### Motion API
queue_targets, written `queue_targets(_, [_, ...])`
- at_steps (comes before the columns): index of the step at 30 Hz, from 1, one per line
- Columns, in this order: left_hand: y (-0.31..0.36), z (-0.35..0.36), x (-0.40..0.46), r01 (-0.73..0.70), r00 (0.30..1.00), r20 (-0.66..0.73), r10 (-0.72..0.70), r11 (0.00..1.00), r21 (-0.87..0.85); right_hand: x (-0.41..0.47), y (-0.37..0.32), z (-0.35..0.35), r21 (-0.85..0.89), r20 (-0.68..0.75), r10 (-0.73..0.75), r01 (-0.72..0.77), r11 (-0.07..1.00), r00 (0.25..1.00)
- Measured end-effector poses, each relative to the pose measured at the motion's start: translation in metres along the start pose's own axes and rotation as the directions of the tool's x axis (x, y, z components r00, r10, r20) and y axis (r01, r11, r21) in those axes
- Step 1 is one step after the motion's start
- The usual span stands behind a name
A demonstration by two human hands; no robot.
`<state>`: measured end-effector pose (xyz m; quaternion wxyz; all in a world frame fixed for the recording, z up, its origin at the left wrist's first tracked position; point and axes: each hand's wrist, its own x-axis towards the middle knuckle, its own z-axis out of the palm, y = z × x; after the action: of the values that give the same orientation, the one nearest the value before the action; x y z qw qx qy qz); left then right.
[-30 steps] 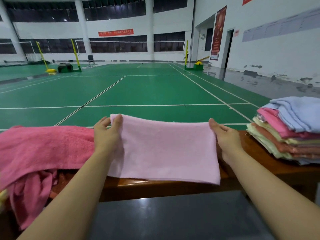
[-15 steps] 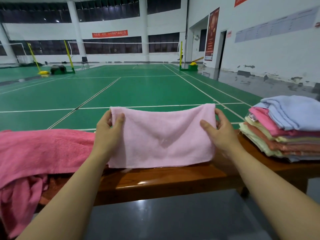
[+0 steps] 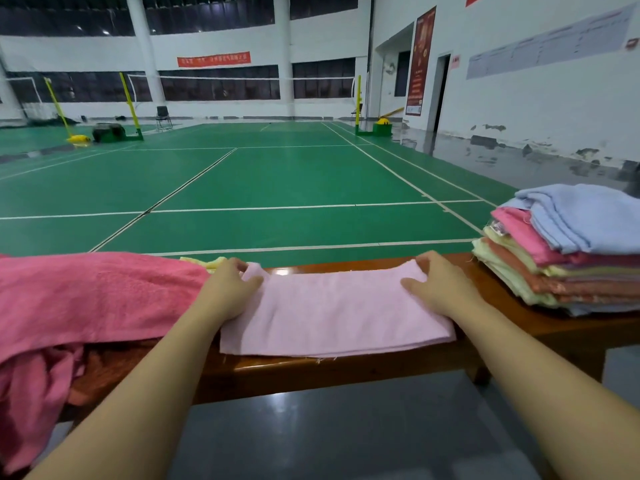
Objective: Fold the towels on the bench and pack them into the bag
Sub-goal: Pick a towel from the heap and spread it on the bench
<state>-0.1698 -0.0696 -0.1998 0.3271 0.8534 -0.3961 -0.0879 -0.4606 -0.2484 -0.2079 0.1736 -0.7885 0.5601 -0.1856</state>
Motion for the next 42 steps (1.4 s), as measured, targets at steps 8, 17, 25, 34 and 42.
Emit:
queue_targets(8, [0.059,-0.003,-0.034,-0.164,0.985,0.123,0.123,0.890,0.426,-0.006,-0.033,0.030,-0.046,0.037,-0.469,0.470,0.882,0.883])
queue_targets(17, [0.062,0.043,-0.037,-0.211,0.897,0.437,-0.064,0.807,0.551,-0.006,-0.036,0.035,-0.214,0.308,-0.275,0.348,0.913,0.911])
queue_targets(25, [0.054,0.068,-0.010,-0.166,0.963,0.262,0.061,0.902,0.399,-0.033,-0.060,0.003,-0.512,0.323,-0.039,0.209,0.833,0.946])
queue_targets(34, [0.064,0.090,0.019,-0.327,0.924,0.307,0.227,0.886,0.328,-0.023,-0.049,-0.009,-0.297,0.371,-0.011,0.130,0.946,0.928])
queue_targets(42, [0.056,0.084,0.022,-0.260,0.956,0.197,0.217,0.939,0.224,0.005,-0.033,0.022,-0.104,0.048,0.059,-0.054,0.993,0.997])
